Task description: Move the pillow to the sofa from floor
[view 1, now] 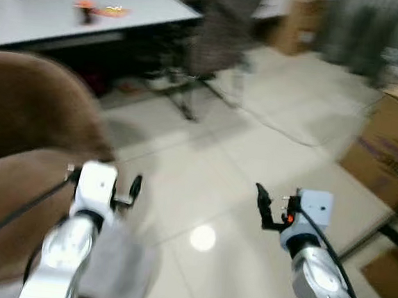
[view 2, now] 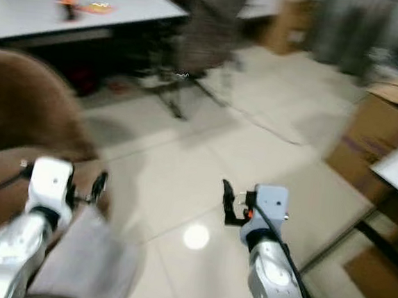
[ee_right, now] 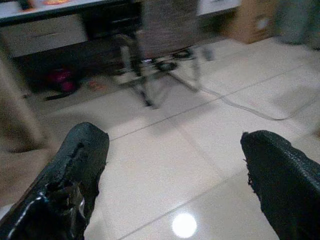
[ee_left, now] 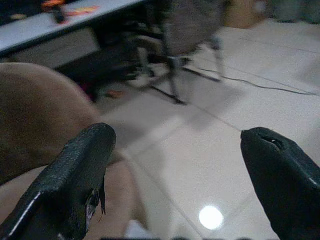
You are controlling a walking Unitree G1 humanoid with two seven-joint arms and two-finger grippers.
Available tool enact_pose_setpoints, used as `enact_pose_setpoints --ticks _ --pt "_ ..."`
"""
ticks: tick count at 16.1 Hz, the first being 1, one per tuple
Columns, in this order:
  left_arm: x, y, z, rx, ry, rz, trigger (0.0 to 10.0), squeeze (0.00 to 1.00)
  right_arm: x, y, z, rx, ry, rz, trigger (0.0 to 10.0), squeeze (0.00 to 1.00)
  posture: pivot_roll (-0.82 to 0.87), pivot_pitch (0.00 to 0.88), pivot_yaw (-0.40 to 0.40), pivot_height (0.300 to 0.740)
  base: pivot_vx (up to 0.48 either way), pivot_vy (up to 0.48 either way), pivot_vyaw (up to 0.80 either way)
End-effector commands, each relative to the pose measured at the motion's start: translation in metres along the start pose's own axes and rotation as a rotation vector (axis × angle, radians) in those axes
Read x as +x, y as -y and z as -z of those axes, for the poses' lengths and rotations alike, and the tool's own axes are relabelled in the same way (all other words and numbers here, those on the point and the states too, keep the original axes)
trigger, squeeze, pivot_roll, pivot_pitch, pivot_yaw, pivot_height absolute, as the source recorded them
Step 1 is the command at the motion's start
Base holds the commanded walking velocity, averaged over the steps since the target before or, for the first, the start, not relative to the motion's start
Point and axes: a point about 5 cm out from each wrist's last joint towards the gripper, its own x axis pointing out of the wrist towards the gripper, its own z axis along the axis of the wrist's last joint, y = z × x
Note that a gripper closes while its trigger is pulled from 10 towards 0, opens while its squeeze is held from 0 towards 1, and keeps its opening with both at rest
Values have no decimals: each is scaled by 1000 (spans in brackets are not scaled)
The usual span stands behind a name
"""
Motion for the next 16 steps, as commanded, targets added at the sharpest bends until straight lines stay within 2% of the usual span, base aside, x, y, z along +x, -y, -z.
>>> enact_pose_setpoints --ticks 1,2,4,6,10,12,13,16 --pt "6 1 1 -24 4 4 10000 0 1 0 -3 -7 17 8 10000 1000 -19 0 33 740 0 0 800" --pt "10 -3 -2 -11 8 -31 10000 0 2 1 1 -16 -1 38 10000 1000 -23 0 35 740 0 0 800" --pt "9 -2 -8 -31 37 -17 10000 0 5 -4 -5 -12 16 14 10000 1000 -15 0 28 740 0 0 800" --pt "5 2 -3 18 37 -5 10000 0 13 -2 -12 -99 41 7 10000 1000 -4 0 -2 740 0 -131 800" --pt "2 2 0 36 42 -30 10000 0 21 4 -23 -161 48 -20 10000 1000 10 0 -64 740 0 -350 800" --pt "0 3 -1 51 50 -41 10000 0 23 6 -22 -158 35 -28 10000 1000 21 0 -81 740 0 -373 800" --pt "-1 3 0 52 40 -31 10000 0 25 4 -20 -116 34 -39 10000 1000 29 0 -90 740 0 0 0" --pt "0 4 -3 32 46 -27 10000 0 25 -2 -16 -113 6 -39 10000 1000 26 0 -94 740 0 0 0"
